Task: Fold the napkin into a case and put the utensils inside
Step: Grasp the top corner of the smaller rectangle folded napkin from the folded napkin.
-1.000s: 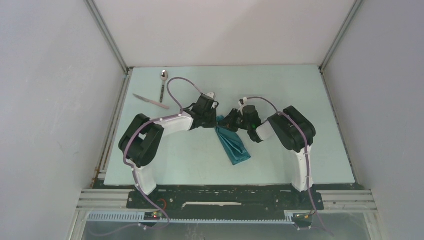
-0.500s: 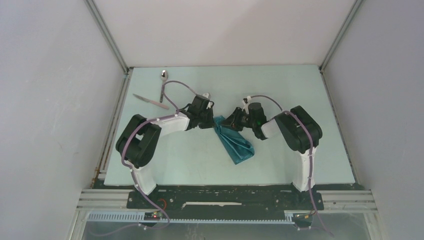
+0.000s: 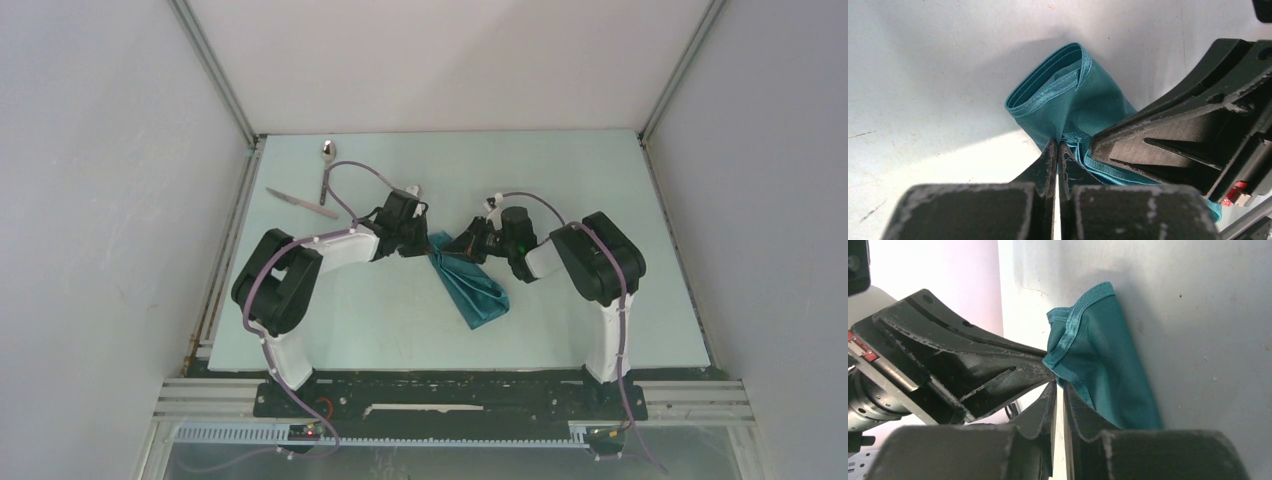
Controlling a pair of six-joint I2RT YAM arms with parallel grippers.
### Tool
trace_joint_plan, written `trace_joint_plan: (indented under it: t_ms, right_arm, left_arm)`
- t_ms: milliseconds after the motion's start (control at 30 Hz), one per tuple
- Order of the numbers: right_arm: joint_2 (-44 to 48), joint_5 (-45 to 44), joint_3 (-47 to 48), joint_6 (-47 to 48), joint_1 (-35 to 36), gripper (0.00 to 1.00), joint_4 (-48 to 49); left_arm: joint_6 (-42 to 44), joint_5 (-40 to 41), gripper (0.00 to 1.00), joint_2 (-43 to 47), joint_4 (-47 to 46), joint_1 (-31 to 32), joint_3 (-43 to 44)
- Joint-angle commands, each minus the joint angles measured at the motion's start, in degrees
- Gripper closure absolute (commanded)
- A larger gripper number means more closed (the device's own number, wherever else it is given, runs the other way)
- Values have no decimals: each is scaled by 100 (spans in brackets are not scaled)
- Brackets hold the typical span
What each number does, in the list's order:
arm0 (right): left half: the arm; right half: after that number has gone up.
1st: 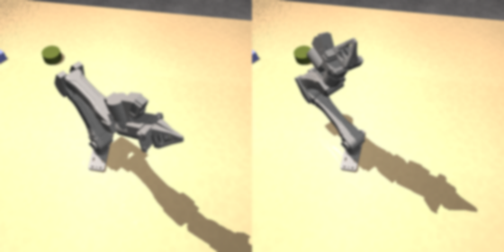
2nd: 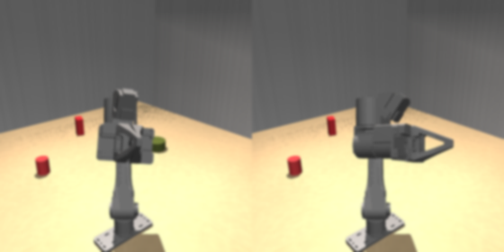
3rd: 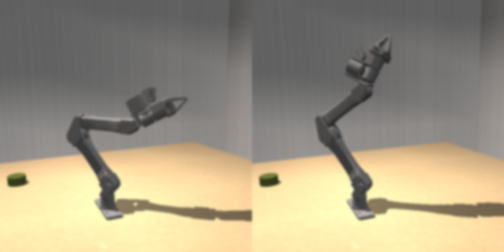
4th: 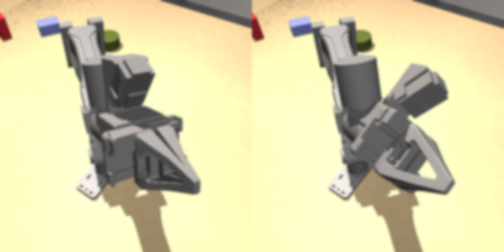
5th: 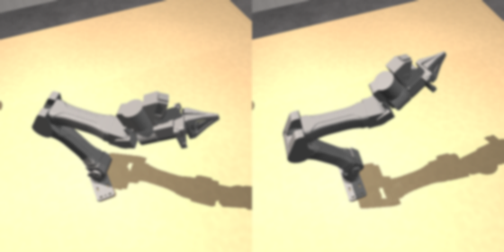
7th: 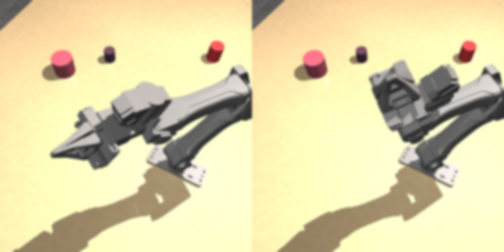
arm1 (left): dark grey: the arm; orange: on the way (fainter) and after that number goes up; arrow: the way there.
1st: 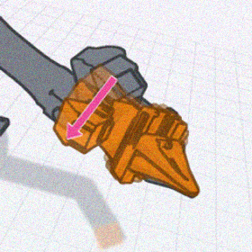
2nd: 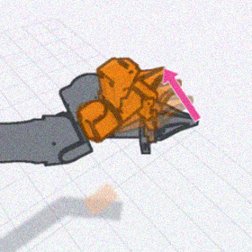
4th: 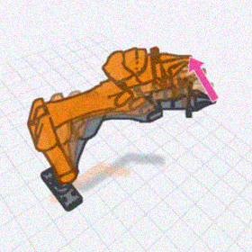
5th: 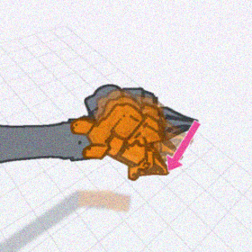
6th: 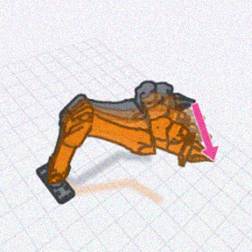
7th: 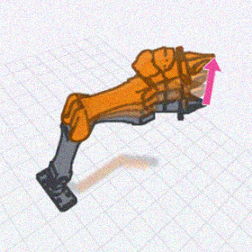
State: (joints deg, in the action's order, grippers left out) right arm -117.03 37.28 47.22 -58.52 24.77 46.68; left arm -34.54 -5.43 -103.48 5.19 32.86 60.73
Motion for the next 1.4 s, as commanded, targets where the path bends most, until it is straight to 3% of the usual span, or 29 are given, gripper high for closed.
trace_joint_plan:
  t_ms: [0,467,633,800,1100,1267,1367]
  right_arm:
    - [-276,148,214,-214,48,84,401]
    - [-845,43,880,-222,351,86,143]
    - [-1058,-93,1415,-123,289,80,-71]
    - [-1008,266,1230,-143,114,75,181]
    - [-237,150,692,338,20,67,-538]
    - [-274,108,648,269,-76,67,-475]
    - [-399,120,735,172,-119,75,-354]
  left_arm:
    - [7,-186,100,305,-206,22,-2]
    - [33,-523,100,215,-262,19,113]
    - [-78,-583,100,283,-409,-21,-65]
    - [-42,-464,100,309,-253,-115,-92]
    - [-52,-276,100,262,-150,-206,-37]
    - [-35,-265,100,317,-135,-210,-35]
    - [-18,-283,100,342,-137,-211,-51]
